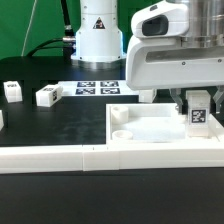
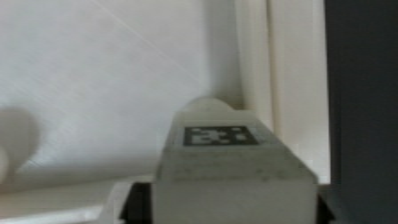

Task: Assemble one leg

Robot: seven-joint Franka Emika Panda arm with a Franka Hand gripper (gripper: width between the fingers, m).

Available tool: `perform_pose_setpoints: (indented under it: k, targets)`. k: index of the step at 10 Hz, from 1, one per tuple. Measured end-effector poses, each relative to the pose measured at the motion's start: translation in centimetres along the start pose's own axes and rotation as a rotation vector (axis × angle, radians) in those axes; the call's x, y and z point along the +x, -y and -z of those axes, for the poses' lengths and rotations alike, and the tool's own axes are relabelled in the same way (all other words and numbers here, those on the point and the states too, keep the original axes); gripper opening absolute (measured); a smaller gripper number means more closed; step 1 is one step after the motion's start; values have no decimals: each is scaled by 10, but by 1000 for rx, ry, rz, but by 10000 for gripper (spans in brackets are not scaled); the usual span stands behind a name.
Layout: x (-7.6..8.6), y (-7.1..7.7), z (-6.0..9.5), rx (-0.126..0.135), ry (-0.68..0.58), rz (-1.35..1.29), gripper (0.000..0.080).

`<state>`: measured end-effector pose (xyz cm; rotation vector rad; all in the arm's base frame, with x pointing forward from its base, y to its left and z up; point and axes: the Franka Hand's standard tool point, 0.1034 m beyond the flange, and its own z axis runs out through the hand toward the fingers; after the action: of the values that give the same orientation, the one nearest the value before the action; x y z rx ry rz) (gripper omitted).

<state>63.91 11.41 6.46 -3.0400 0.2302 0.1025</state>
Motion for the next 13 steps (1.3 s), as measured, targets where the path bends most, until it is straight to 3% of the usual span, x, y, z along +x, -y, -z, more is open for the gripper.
perform_pose_setpoints:
  k: [4, 9, 12, 13]
  targets:
    - [0, 1, -1, 30, -3, -431, 290]
    - [0, 4, -1, 27, -17, -1087, 291]
    - [1, 2, 0, 27, 7, -1290, 291]
    - [3, 1, 0, 45, 21, -1362, 291]
